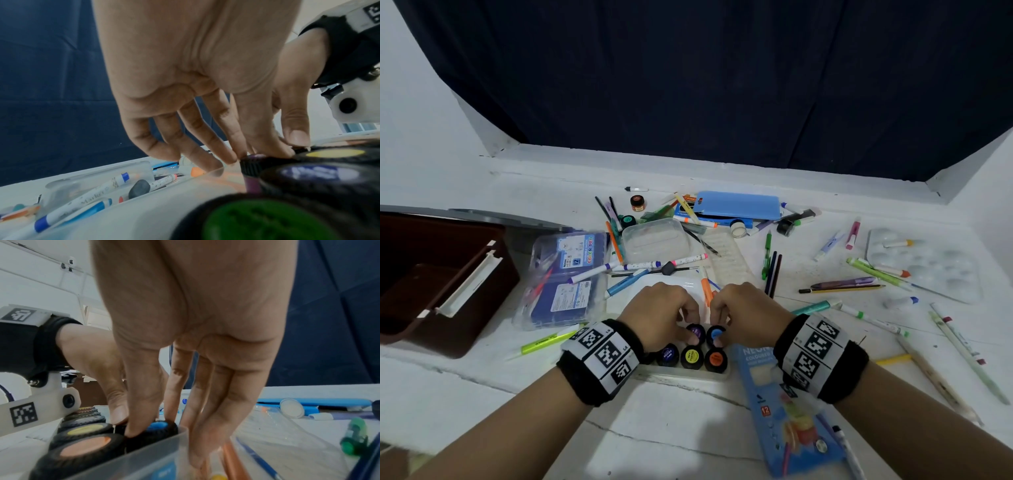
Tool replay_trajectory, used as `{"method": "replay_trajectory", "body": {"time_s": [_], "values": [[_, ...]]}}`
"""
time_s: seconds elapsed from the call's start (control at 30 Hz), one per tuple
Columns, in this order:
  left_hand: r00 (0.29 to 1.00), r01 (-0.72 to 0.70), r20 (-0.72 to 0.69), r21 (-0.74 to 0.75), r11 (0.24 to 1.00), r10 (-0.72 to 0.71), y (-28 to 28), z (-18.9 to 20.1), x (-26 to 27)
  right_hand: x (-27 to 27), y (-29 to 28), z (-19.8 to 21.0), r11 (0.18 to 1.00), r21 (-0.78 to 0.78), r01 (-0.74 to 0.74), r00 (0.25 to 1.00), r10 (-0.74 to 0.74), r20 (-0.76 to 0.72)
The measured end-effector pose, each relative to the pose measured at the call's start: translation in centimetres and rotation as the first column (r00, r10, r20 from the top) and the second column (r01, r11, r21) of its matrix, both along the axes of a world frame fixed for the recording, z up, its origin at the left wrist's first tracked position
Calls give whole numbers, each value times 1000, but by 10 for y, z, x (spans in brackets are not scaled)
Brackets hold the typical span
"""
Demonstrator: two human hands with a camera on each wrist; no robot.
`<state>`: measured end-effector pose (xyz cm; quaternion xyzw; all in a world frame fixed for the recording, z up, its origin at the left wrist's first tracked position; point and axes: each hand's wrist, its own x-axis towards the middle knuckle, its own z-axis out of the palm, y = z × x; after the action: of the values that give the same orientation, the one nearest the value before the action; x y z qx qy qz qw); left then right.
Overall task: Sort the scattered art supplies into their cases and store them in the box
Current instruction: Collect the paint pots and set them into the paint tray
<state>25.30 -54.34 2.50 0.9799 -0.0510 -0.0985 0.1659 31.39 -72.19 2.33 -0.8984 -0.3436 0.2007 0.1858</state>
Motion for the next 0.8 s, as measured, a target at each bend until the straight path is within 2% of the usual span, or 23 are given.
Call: {"method": "replay_trajectory", "body": {"time_s": [0.27,0.47,0.53,0.63,0.7,0.8], "values": [[999,31,-16,-43,999,-32,5,-2,0,-8,-12,-8,988,139,66,998,-63,-24],[993,88,-66,-102,991,-95,11,-1,7,-6,-25,-10,940,322,109,989,-70,-129],[992,93,-72,-162,982,-106,10,2,11,-5,-28,-5,887,434,155,985,-109,-131],[996,93,36,-296,951,-86,6,12,24,3,-34,5,760,586,279,959,-249,-133],[991,93,122,-366,926,-51,1,20,37,16,-40,11,679,643,354,925,-357,-132],[973,103,231,-411,906,-6,-8,30,62,41,-51,17,602,672,431,886,-425,-186]]}}
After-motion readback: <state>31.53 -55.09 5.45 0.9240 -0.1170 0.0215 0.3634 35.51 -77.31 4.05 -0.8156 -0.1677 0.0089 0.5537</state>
